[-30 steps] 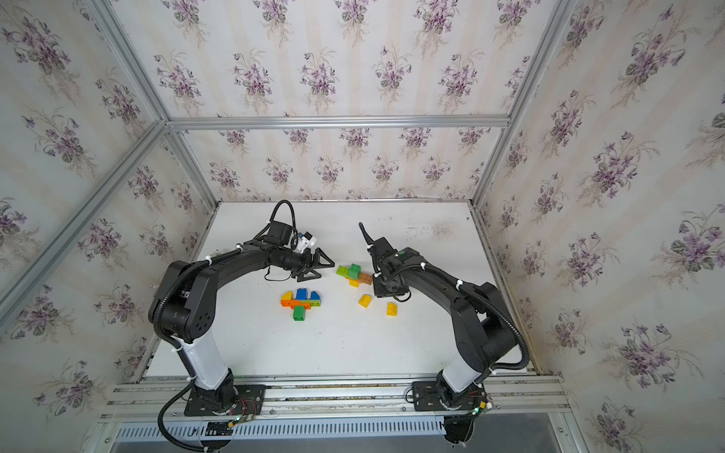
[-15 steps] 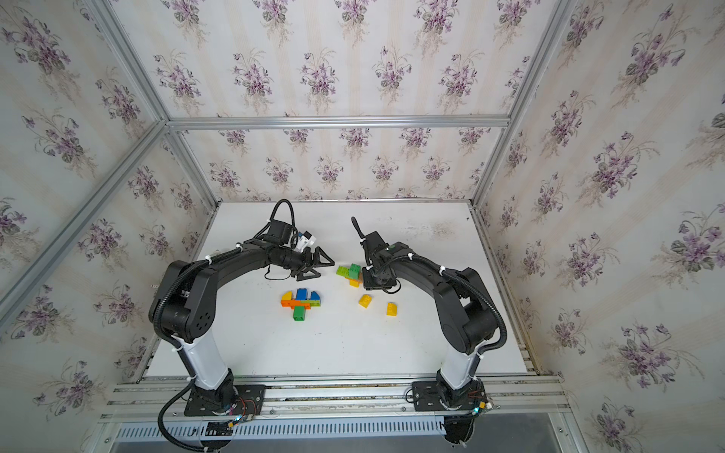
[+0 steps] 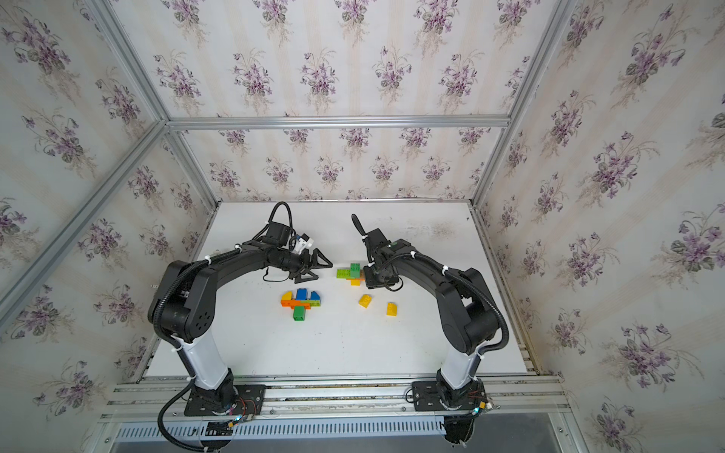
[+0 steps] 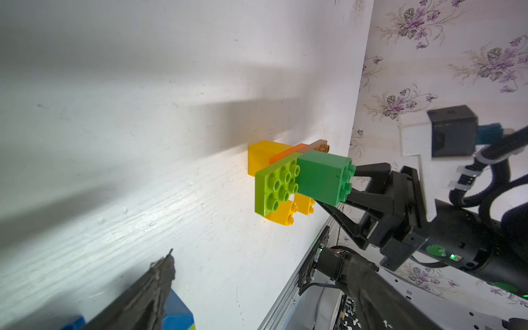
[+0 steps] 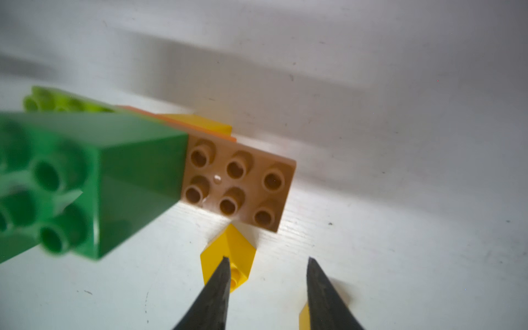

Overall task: Assemble a fork with lego
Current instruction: Adjust the lego brick at the center of the board, then pick up the lego brick from the center of the board.

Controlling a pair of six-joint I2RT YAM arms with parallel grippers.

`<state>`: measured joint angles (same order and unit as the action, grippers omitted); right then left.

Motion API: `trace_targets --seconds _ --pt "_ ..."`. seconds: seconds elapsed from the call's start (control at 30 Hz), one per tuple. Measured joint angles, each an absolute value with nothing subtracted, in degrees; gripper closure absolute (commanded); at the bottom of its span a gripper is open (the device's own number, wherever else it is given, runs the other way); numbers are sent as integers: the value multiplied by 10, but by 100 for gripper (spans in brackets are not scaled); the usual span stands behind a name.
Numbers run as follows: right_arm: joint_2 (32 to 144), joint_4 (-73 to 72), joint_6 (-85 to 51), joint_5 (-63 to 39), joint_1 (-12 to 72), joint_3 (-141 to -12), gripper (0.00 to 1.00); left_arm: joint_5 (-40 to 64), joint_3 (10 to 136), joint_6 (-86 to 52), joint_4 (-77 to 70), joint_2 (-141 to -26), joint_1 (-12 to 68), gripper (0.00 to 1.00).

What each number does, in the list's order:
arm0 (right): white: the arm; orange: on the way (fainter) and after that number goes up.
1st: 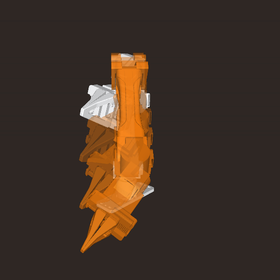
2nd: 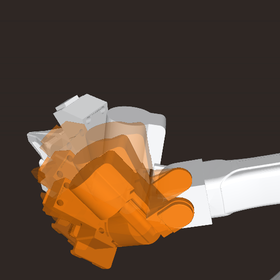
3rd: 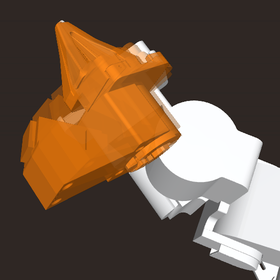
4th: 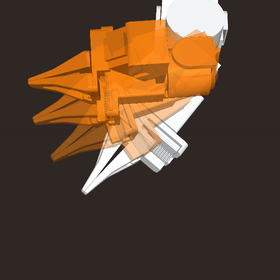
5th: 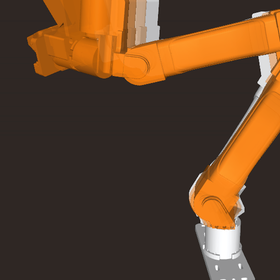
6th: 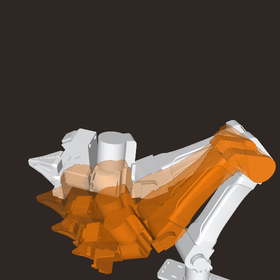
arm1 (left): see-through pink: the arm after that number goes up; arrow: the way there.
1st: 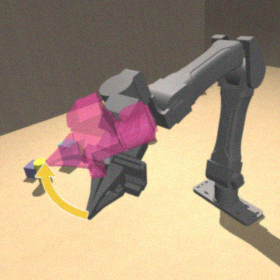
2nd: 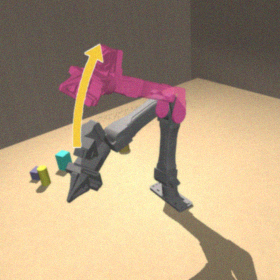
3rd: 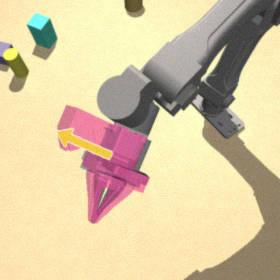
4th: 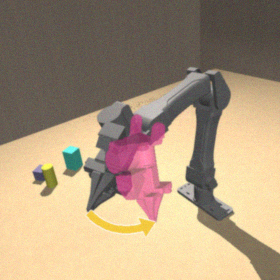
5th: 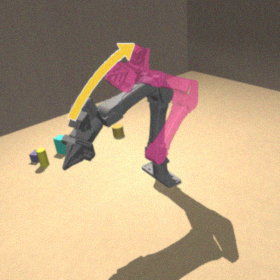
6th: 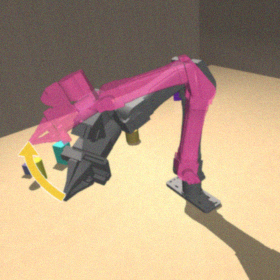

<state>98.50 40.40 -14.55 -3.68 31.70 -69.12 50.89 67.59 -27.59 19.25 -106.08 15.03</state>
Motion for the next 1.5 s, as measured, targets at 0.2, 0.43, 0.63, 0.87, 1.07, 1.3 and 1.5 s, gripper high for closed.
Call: trace_targets --seconds 0.2,0.43,0.63,0.87,1.07,1.3,1.5 --pt "933 413 -106 -48 276 -626 34 509 674 -278 191 -1061 150 8" --pt "933 416 -62 -70 250 -592 33 509 674 -279 192 -1057 150 7" --pt "935 415 -45 -100 250 -576 35 509 670 -279 192 -1051 150 7" --pt "933 419 -48 -127 265 -569 41 509 662 -279 191 -1051 150 7" --pt "929 437 -65 -130 286 -575 43 509 653 -279 185 -1049 150 7" --pt "911 465 -87 -87 295 -588 46 511 642 -281 173 -1047 150 7" --pt "924 473 -41 -69 296 -634 40 515 641 -281 164 -1048 150 7"
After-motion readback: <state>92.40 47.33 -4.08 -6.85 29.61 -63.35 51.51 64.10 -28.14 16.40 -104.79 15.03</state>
